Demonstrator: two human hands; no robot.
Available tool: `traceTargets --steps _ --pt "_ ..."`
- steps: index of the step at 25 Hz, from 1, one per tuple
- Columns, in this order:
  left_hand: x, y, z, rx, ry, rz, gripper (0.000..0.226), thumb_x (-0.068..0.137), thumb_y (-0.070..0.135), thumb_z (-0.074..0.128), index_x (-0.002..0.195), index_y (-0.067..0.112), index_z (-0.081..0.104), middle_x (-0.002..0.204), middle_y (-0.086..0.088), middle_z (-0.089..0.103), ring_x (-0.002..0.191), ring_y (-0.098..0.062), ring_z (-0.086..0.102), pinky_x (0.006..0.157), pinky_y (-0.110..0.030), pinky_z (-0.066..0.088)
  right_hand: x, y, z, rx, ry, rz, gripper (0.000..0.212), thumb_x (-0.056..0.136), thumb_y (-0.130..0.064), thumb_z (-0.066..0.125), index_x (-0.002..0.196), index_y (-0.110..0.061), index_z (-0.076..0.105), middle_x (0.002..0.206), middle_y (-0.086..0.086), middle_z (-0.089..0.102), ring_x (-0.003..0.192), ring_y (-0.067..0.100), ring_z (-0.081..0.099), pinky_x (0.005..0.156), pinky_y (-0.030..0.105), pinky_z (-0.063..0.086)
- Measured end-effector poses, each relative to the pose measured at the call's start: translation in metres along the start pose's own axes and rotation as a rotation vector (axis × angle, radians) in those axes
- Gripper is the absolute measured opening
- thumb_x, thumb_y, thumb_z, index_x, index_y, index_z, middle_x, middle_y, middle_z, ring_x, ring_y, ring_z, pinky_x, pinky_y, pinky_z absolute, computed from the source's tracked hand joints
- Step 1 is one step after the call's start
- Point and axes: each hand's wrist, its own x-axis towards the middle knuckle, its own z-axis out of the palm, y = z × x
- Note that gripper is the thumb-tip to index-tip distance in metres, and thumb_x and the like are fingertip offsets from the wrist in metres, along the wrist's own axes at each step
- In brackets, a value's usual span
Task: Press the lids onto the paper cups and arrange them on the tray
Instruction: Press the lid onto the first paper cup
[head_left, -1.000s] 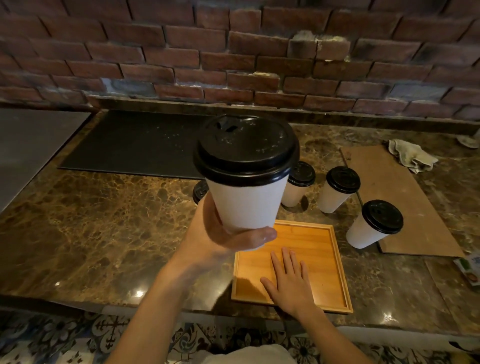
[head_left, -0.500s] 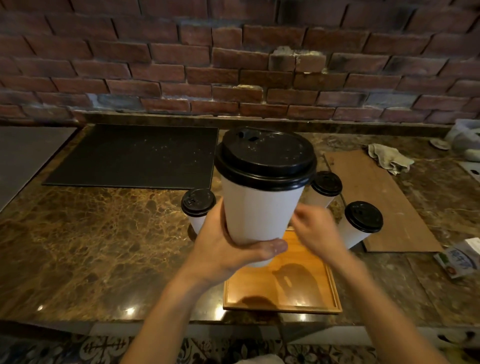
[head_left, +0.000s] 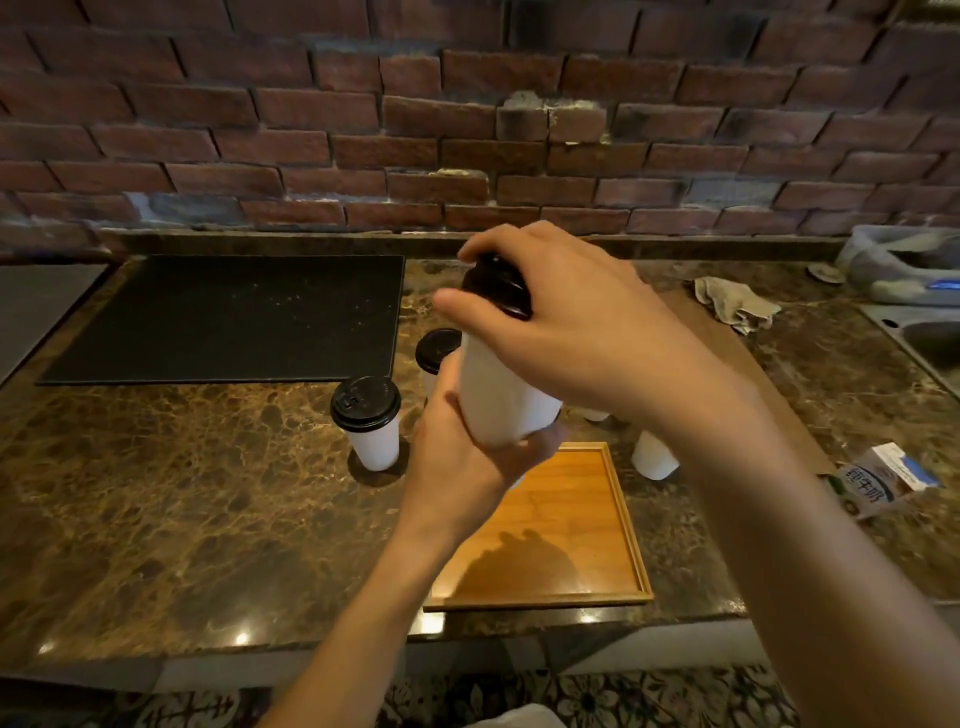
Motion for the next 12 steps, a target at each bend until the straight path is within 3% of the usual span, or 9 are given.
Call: traceTargets --steps 4,7,10,12 --pt "-0.001 0.001 0.008 0.067 0.04 0.007 0.084 0.055 0.051 0.083 0.127 0.035 0.043 0.111 0.01 0.06 0.101 -0.01 0.061 0.07 -0.036 0.059 0.004 0.0 0.003 0.017 0.121 0.011 0.037 0.095 -0.059 0.043 0.117 -0.035 0.059 0.11 -0.009 0.059 0.098 0.012 0.051 0.074 0.032 0.037" --pt "0.004 0.008 0.004 0.055 0.007 0.053 0.084 0.055 0.047 0.084 0.127 0.034 0.043 0.11 0.01 0.059 0.099 -0.009 0.061 0.067 -0.031 0.058 0.0 0.007 -0.003 0.174 0.168 -0.125 0.025 0.095 -0.047 0.054 0.111 -0.032 0.066 0.11 -0.013 0.065 0.102 0.006 0.055 0.084 0.031 0.047" --pt "0.011 0.014 -0.007 0.008 -0.16 0.064 0.08 0.056 0.034 0.086 0.125 0.032 0.045 0.108 0.017 0.061 0.099 -0.006 0.062 0.068 -0.02 0.055 -0.004 0.014 -0.011 0.28 0.157 -0.27 0.023 0.096 -0.037 0.055 0.113 -0.027 0.067 0.115 -0.009 0.064 0.107 0.004 0.057 0.09 0.026 0.048" --pt "0.016 0.015 -0.016 -0.051 -0.341 0.018 0.084 0.053 0.027 0.088 0.127 0.021 0.047 0.111 0.009 0.063 0.103 -0.013 0.063 0.075 -0.027 0.056 -0.005 0.019 -0.019 0.323 0.05 -0.422 0.024 0.095 -0.03 0.056 0.114 -0.021 0.067 0.118 -0.004 0.062 0.11 0.007 0.057 0.091 0.025 0.048"
